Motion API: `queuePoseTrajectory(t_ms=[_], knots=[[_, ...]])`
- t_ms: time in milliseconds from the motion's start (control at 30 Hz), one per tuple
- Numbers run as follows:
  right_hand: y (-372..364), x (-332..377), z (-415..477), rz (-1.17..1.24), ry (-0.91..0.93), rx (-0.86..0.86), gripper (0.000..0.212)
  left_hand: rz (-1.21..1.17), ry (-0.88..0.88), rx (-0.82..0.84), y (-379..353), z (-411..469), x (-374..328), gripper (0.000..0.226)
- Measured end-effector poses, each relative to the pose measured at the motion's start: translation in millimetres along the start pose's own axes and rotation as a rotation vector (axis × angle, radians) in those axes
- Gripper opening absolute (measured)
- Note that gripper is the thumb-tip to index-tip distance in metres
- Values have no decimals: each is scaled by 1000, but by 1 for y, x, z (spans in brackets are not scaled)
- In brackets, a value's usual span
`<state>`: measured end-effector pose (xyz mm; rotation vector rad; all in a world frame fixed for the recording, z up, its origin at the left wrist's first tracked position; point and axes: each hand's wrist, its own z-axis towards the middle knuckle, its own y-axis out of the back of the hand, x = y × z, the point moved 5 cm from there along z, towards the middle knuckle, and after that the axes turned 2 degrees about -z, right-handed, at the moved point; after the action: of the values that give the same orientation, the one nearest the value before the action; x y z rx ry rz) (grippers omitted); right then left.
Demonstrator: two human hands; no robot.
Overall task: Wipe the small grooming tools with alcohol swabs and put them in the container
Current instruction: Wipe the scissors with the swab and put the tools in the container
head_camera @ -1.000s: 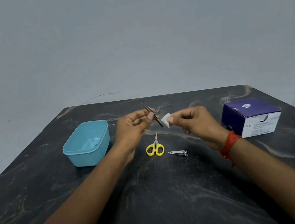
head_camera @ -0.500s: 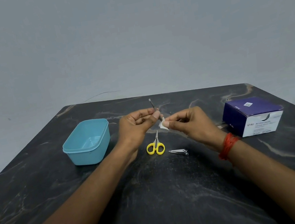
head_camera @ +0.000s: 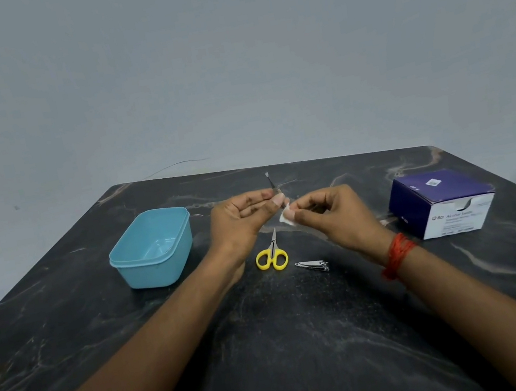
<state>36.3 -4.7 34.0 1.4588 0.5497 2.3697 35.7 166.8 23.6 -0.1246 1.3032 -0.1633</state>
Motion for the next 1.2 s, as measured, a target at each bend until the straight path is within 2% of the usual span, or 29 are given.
queuePoseTrajectory(t_ms=[100, 200, 333, 433, 500, 667, 967, 1100, 1200], knots=[[-4, 0, -2, -26, -28, 86, 10, -6, 15, -17, 3, 1, -1, 27], [-7, 1, -2, 61, -61, 125, 12, 9, 48, 4, 3, 1, 0, 26], [-10, 3, -7, 325, -175, 247, 12, -200, 141, 142, -2, 3, -2, 33], [-13, 6, -12, 420, -212, 361, 12, -312, 156, 140, 0, 4, -4, 32], [-13, 5, -12, 419, -217, 370, 12, -314, 146, 114, 1, 4, -4, 29], [-9, 4, -8, 322, -139, 291, 13, -307, 126, 59, 5, 5, -2, 28], [-4, 9, -4, 4, 76, 41, 14, -173, 98, 0, 4, 0, 4, 35], [-6, 5, -5, -151, 88, 43, 3, -184, 105, -71, 7, 2, 5, 41], [-9, 0, -4, -240, 74, 96, 4, -203, 117, -111, 11, 4, 6, 40]])
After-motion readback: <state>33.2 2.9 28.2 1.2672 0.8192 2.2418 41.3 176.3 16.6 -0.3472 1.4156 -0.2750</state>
